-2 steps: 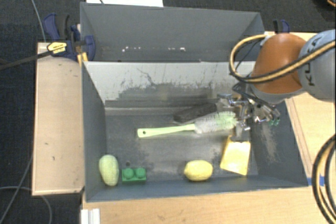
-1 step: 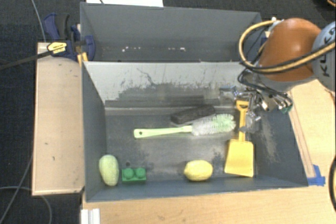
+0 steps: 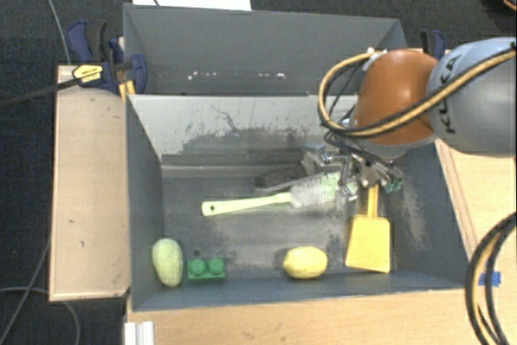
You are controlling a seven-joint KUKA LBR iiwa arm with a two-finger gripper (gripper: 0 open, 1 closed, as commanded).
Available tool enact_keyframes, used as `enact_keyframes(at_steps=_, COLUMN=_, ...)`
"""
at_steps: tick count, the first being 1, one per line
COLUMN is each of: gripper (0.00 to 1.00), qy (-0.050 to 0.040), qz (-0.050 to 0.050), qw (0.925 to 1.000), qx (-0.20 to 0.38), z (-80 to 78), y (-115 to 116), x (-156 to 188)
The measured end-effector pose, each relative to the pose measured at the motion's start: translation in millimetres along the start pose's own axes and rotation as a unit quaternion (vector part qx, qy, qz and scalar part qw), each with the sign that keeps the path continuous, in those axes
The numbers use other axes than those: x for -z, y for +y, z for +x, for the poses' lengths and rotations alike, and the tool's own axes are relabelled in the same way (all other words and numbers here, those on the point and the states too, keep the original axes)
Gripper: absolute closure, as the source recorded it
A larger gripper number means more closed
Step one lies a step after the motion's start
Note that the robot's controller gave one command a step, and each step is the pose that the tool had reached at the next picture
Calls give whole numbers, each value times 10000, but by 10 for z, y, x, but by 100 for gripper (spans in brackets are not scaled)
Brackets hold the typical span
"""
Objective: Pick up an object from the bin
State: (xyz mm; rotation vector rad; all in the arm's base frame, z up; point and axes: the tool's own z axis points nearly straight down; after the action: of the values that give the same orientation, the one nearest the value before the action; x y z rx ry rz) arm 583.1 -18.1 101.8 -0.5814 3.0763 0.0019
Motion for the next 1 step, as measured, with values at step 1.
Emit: enact_keyframes(at_steps=1, gripper=0, qy=-29, qz=50, qw=9966, qx=823, z=116, y=-215, x=-299)
